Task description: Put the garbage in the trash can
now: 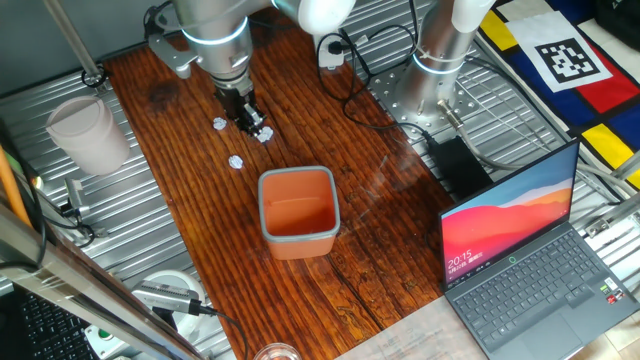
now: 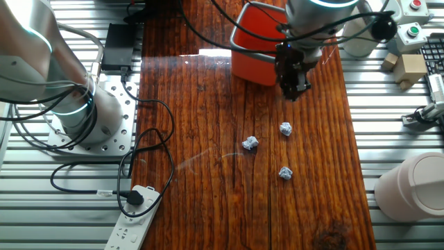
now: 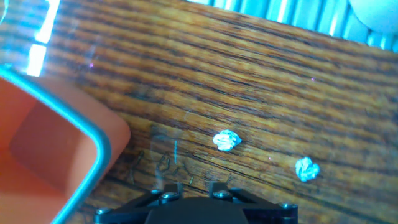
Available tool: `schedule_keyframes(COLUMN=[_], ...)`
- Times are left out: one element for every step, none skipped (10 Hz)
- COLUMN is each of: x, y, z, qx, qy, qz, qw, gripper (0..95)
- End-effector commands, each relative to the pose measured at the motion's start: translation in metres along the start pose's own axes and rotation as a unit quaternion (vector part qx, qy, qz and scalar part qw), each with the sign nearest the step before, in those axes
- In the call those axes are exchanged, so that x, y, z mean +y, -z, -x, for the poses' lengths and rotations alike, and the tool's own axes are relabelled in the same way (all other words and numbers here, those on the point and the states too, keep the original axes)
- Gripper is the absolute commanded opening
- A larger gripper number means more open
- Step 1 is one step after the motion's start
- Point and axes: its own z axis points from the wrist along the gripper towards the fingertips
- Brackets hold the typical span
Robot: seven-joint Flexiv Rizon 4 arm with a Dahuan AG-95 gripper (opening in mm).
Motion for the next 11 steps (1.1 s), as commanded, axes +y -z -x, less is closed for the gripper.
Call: schedule_keyframes(x=[-0.005,-0.012,-0.021,-0.027,-0.038,-0.045,-0.050,-0.053,-0.055,-0.055,-0.055], y=[-0.007,-0.013,-0.020,-0.025,-0.038,-0.051,-0.062,-0.069,-0.077,-0.087,-0.093], z=[0.004,0.009,0.016,0.019,0.025,0.029,0.033,0.035,0.038,0.041,0.042], qx=[0.001,0.004,0.006,0.008,0.007,0.007,0.002,0.000,-0.006,-0.006,-0.008], qy=[0.027,0.029,0.036,0.043,0.051,0.060,0.064,0.067,0.073,0.075,0.075], qz=[-0.001,-0.004,-0.011,-0.016,-0.018,-0.018,-0.020,-0.019,-0.016,-0.017,-0.018], qw=[0.9996,0.9996,0.9993,0.9989,0.9985,0.9980,0.9978,0.9976,0.9972,0.9970,0.9970], gripper=[0.0,0.0,0.0,0.0,0.0,38.0,38.0,38.0,57.0,57.0,57.0])
